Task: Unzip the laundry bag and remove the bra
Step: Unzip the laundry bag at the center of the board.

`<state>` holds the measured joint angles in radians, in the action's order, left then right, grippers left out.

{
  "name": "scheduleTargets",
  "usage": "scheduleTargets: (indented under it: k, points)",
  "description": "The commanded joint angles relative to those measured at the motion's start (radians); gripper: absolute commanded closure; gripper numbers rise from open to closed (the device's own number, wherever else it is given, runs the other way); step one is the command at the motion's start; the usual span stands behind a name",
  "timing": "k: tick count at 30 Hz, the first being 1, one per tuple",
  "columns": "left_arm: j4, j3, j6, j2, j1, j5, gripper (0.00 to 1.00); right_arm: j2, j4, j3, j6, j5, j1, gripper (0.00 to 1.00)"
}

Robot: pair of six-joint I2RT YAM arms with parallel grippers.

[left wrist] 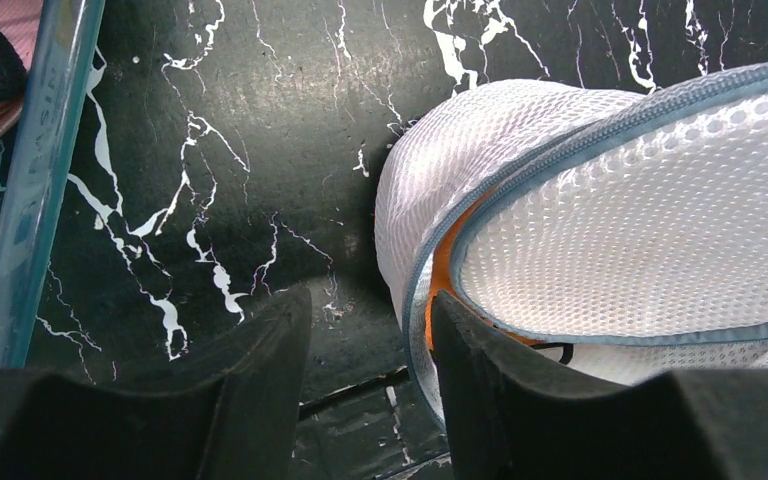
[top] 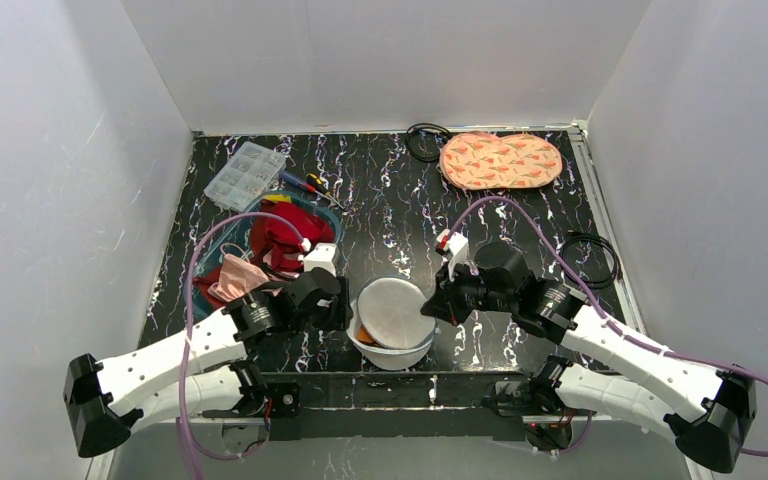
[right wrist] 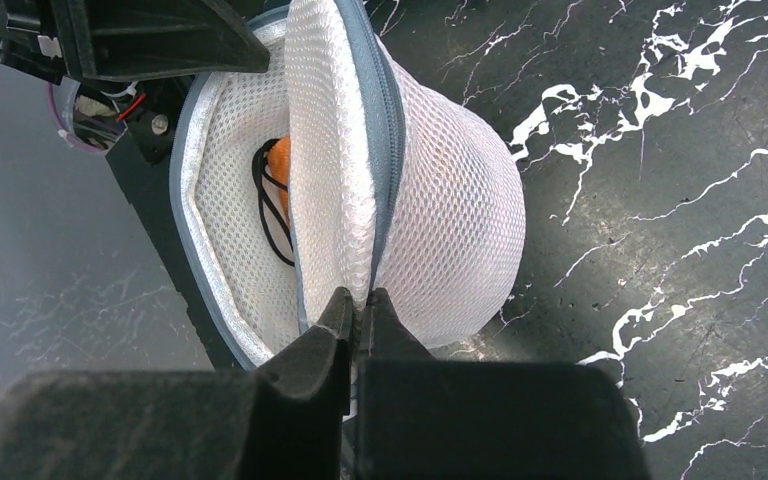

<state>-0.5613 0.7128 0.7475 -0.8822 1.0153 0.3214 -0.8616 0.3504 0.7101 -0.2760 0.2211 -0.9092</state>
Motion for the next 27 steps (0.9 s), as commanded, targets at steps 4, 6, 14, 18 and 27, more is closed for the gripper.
scheduleTargets:
  k: [4,6,14,18,27]
  points:
    - [0.045,-0.01,-0.057,-0.018,-0.029,-0.057,0.7,0.027,-0.014,0.004,0.029,0.047,0.004,0.99]
    - [0.072,-0.016,-0.081,-0.03,-0.03,-0.082,0.84,0.035,-0.024,-0.002,0.027,0.063,0.005,0.99]
    - [0.032,0.069,-0.131,0.014,-0.031,-0.038,1.0,0.107,-0.074,-0.024,-0.044,0.04,0.005,0.82]
    - [-0.087,0.245,-0.207,-0.003,-0.031,0.056,1.0,0.17,-0.145,-0.046,-0.15,-0.048,0.006,0.31]
    - [-0.214,0.6,-0.297,-0.194,-0.022,0.141,1.0,0.229,-0.282,-0.067,-0.461,-0.198,0.004,0.01]
